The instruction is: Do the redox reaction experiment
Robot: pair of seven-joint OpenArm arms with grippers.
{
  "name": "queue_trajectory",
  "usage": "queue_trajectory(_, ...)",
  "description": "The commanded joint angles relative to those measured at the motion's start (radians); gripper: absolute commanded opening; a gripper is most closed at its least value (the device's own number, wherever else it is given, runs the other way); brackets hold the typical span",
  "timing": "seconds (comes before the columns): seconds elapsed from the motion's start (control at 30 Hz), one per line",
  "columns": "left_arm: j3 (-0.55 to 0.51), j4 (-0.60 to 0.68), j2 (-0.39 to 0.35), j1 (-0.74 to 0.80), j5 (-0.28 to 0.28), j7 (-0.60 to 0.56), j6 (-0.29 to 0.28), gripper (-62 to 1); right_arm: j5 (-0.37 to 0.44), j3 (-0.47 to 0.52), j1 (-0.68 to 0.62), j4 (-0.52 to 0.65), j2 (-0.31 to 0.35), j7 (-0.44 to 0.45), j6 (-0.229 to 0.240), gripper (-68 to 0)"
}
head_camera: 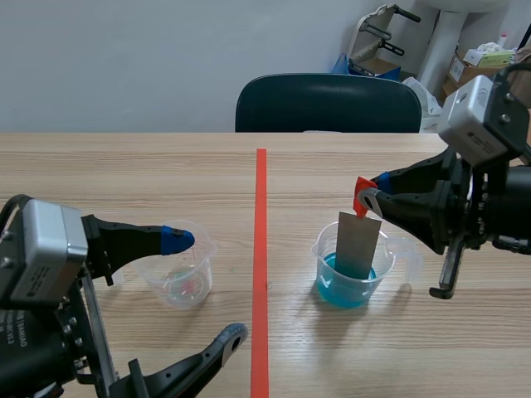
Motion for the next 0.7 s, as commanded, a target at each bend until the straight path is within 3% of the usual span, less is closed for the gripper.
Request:
queue_trajectory(0.0, 0.003, 0.021, 0.005, -0.003, -0.010, -0.011, -0.003, 1.4, 0.000, 0.015, 0.011, 0.009, 0.006, -0.009, 0.013, -66.9)
queue_trajectory(0.17, 0.003, 0.021, 0.005, -0.003, -0.010, -0.010, -0.003, 1.4, 0.005, 0.043, 0.011, 0.025, 0.009, -0.010, 0.048, -66.9)
queue_trajectory(0.67, 0.003, 0.021, 0.005, -0.003, -0.010, -0.011, -0.003, 1.4, 0.111, 0.211, -0.068, 0.200, 0.008, -0.111, 0.048, -66.9)
